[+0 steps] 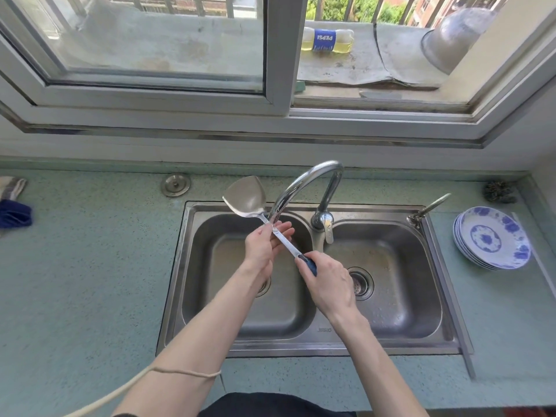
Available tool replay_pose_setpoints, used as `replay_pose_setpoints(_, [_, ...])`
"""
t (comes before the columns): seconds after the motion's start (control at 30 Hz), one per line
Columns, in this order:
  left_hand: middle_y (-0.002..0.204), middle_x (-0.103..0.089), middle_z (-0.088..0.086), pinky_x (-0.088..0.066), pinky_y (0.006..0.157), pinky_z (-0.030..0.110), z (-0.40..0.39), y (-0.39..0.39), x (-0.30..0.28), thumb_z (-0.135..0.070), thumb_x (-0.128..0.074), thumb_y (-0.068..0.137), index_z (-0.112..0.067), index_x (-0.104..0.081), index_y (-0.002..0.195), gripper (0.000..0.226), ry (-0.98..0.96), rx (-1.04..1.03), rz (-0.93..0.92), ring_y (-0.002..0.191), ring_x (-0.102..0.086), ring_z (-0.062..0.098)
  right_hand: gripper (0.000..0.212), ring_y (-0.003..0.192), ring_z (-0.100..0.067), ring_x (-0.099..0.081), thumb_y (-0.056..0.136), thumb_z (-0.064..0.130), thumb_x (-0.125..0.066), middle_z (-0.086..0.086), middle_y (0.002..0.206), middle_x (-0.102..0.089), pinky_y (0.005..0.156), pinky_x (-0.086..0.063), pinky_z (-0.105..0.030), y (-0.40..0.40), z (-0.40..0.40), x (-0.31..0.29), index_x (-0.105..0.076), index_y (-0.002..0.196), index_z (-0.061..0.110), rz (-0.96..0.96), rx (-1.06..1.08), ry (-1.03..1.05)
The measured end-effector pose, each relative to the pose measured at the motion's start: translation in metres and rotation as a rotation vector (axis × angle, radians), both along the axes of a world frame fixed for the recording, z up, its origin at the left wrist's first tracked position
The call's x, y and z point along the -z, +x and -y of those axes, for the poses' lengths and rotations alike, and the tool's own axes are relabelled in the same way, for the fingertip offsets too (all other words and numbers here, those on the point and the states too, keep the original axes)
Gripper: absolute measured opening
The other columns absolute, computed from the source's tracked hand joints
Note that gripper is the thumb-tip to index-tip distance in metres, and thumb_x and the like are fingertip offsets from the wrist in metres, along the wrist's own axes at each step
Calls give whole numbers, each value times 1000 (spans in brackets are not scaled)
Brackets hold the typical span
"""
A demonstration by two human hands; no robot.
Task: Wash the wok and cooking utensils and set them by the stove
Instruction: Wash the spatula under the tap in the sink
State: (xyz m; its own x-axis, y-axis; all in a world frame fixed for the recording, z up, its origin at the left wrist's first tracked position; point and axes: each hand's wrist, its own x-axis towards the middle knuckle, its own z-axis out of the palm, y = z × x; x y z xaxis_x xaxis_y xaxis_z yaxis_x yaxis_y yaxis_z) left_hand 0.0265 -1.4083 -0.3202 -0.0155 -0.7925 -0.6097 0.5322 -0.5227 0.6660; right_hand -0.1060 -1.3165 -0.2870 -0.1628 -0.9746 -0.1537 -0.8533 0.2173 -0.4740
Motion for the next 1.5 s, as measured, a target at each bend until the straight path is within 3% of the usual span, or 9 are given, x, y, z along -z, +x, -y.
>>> replay_pose_setpoints(0.17, [111, -75, 15, -59, 82, 32, -21, -4, 3, -10, -52, 103, 2, -62, 118, 21, -37, 127, 61, 101, -74, 27, 35, 101, -28, -68, 102, 51, -52, 0, 106, -74, 77, -47, -37, 13, 32, 4, -69, 110, 22, 36, -19, 4])
replay_pose_setpoints(0.43, [106, -74, 18, -60, 85, 33, -9, 14, 3, -2, -66, 92, -3, -69, 102, 10, -20, 12, 97, 91, -72, 24, 41, 110, -31, -66, 102, 56, -48, -5, 113, -73, 85, -51, -41, 26, 60, 7, -67, 115, 22, 38, -145, 93])
replay_pose_setpoints(0.6, [93, -70, 18, -60, 80, 35, -8, 19, 8, 2, -63, 94, 0, -66, 108, 15, 45, -77, 121, 81, -68, 24, 49, 107, -32, -63, 106, 54, -37, -7, 103, -71, 84, -48, -42, 32, 72, 8, -65, 91, 16, 39, -148, 123])
replay_pose_setpoints(0.83, [89, -72, 14, -63, 75, 34, -20, 15, 11, 2, -59, 98, 1, -61, 109, 12, 103, -108, 25, 80, -70, 23, 20, 93, -27, -64, 102, 32, -54, -1, 97, -68, 77, -52, -40, 6, 71, 21, -64, 94, 17, 94, -38, -64])
replay_pose_setpoints(0.97, [89, -73, 15, -63, 69, 33, -29, 2, 15, 1, -59, 98, 1, -62, 107, 10, 130, -90, -6, 79, -71, 23, 6, 94, -27, -60, 97, 17, -61, -4, 102, -63, 72, -48, -36, -19, 67, 28, -64, 101, 14, -60, 15, -234])
replay_pose_setpoints(1.1, [89, -75, 15, -61, 65, 31, -35, -7, 16, 0, -60, 97, 1, -63, 107, 11, 150, -50, -21, 81, -73, 24, 36, 114, -32, -62, 96, 4, -58, -9, 131, -63, 86, -58, -43, -48, 58, 45, -62, 131, 10, -228, -32, -205])
replay_pose_setpoints(1.2, [91, -75, 16, -61, 65, 31, -37, -9, 15, 0, -61, 97, 1, -63, 108, 12, 154, -30, -25, 83, -74, 26, 66, 147, -25, -42, 94, -3, -50, -10, 162, -41, 115, -40, -33, -60, 45, 57, -36, 158, 7, -248, -169, -61])
replay_pose_setpoints(1.27, [92, -75, 16, -61, 65, 32, -37, -9, 16, 0, -62, 96, 1, -63, 108, 11, 159, -23, -27, 83, -74, 26, 84, 154, -21, -29, 89, -10, -48, -7, 170, -21, 122, -32, -30, -66, 37, 63, -15, 164, 9, -249, -223, -7])
replay_pose_setpoints(1.5, [89, -75, 17, -63, 72, 36, -41, -7, 13, 2, -60, 96, 1, -63, 105, 9, 172, -27, 2, 87, -72, 30, 88, 160, -18, -9, 94, 2, -42, 7, 173, 6, 125, -26, -39, -80, 33, 71, 6, 165, 23, -353, -320, 171])
